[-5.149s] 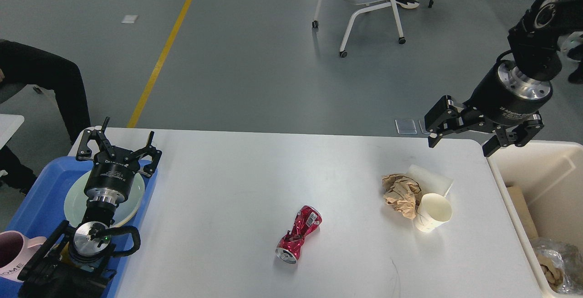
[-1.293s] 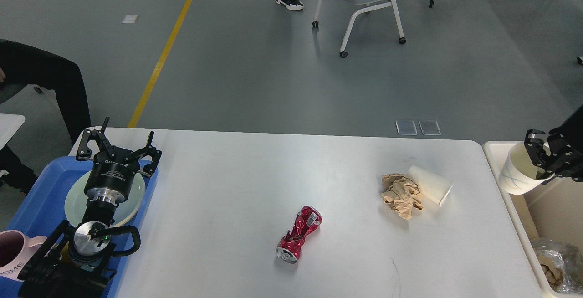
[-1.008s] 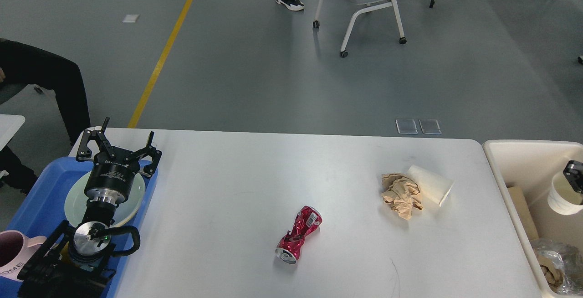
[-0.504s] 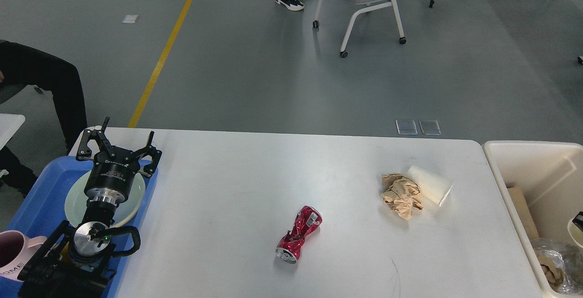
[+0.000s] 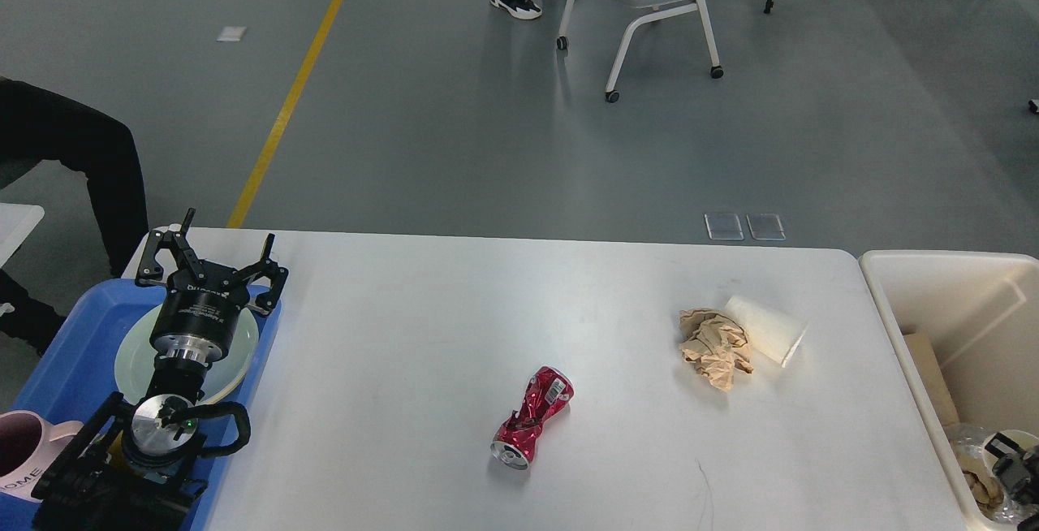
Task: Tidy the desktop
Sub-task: 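Drop the paper cup into the white bin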
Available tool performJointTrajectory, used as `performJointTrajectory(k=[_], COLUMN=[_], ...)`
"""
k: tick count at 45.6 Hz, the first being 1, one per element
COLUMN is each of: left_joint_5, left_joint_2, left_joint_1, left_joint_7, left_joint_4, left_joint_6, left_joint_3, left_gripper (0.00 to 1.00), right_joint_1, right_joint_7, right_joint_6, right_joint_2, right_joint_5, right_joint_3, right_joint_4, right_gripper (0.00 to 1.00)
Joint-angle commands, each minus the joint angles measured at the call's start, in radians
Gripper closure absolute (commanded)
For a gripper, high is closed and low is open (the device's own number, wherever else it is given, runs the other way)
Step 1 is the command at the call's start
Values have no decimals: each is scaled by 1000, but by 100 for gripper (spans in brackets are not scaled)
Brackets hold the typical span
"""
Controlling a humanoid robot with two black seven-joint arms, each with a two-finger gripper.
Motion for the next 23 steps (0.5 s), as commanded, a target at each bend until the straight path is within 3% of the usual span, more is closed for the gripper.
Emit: performJointTrajectory(k=[1,8,9,12,14,15,17,23], left_joint_5=[0,0,0,0,0,0,0,0], left_joint_2=[0,0,0,0,0,0,-1,0], left_joint_1=[0,1,0,1,1,0,0,0], left_joint_7=[0,0,0,0,0,0,0,0], left_joint_4=[0,0,0,0,0,0,0,0], left_joint_6=[0,0,0,0,0,0,0,0], left_joint_3=[0,0,0,0,0,0,0,0], left_gripper=[4,4,4,4,4,4,4,4], right_joint_1=[-4,-8,-7,-7,-4,-2,1,2], right_joint_7=[-3,-1,-1,0,0,2,2,2], right_joint_6=[-15,-18,-23,-40,-60,-70,-83,-89], right_joint_2=[12,14,14,14,14,14,14,14], right_joint_5=[0,0,0,0,0,0,-2,0], right_joint_3=[2,3,3,0,-1,-1,-1,0], right_joint_4=[-4,-1,-1,-2,-2,-2,-1,-1], right_gripper=[100,100,96,44,16,7,0,0])
